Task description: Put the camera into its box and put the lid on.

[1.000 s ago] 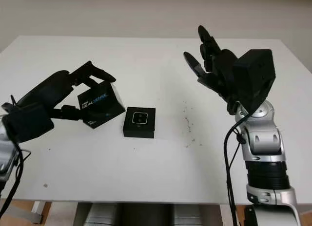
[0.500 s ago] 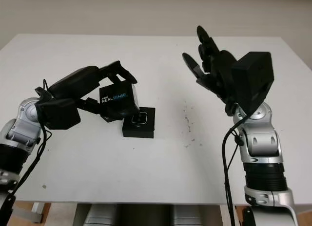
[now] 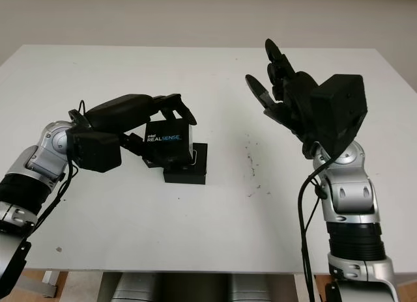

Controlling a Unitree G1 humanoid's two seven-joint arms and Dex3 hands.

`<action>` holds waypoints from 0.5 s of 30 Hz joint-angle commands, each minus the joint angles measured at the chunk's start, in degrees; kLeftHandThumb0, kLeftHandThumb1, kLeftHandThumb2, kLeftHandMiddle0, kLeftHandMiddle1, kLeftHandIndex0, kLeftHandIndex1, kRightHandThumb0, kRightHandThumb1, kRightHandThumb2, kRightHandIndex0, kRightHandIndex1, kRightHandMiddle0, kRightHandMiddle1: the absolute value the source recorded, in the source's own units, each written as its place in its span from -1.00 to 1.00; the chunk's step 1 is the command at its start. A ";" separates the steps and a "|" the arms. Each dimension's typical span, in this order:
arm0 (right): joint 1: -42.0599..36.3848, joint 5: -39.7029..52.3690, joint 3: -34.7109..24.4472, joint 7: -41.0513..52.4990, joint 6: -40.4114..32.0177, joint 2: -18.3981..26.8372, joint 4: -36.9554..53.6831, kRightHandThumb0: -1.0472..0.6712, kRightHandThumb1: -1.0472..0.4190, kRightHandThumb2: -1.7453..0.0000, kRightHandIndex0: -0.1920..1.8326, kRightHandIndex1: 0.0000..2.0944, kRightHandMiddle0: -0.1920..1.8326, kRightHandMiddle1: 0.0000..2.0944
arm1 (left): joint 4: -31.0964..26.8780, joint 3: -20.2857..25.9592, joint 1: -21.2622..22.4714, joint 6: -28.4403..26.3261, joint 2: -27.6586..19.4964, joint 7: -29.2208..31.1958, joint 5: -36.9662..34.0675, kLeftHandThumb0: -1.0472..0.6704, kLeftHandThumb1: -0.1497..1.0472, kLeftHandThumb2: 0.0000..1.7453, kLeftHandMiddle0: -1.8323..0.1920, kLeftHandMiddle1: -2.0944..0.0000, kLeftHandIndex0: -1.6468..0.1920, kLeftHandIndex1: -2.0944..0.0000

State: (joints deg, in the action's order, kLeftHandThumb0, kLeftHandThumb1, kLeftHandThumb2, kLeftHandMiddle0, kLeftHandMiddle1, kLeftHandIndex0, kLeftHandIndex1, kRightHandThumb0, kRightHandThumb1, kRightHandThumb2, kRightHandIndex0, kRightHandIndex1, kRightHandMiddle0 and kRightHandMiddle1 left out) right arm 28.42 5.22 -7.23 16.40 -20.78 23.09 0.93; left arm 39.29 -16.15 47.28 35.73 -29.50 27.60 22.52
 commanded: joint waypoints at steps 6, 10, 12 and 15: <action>-0.62 0.29 -0.39 -0.54 -1.07 0.02 1.94 -0.62 -1.00 0.54 -0.94 -0.95 -0.88 -0.95 | 0.39 0.01 1.36 -0.05 1.50 3.38 -3.00 0.11 0.81 -0.94 0.43 -0.44 0.42 -0.51; -0.70 0.15 -0.34 -0.65 -1.29 0.09 2.09 -0.62 -1.00 0.54 -0.94 -0.95 -0.89 -0.95 | 0.42 0.18 0.94 -0.83 2.00 5.11 -4.45 0.11 0.82 -0.94 0.42 -0.44 0.42 -0.53; -0.79 0.23 -0.44 -0.76 -1.44 -0.02 2.32 -0.62 -1.00 0.54 -0.94 -0.95 -0.89 -0.95 | 0.42 0.27 0.72 -1.34 2.30 6.03 -5.43 0.11 0.82 -0.94 0.43 -0.45 0.43 -0.54; -1.00 0.67 -0.70 -0.84 -1.98 -0.19 2.85 -0.63 -1.00 0.55 -0.94 -0.95 -0.89 -0.95 | 0.18 0.39 0.19 -2.01 2.72 6.25 -6.04 0.10 0.82 -0.94 0.43 -0.46 0.43 -0.55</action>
State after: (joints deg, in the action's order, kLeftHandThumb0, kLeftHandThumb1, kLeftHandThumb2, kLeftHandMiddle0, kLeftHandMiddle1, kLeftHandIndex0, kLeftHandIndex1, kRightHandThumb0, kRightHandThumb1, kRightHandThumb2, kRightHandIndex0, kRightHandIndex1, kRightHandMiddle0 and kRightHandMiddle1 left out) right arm 27.66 5.41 -7.37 15.77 -22.31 23.08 2.36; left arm 39.51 -16.20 47.63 33.92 -26.90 33.72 17.02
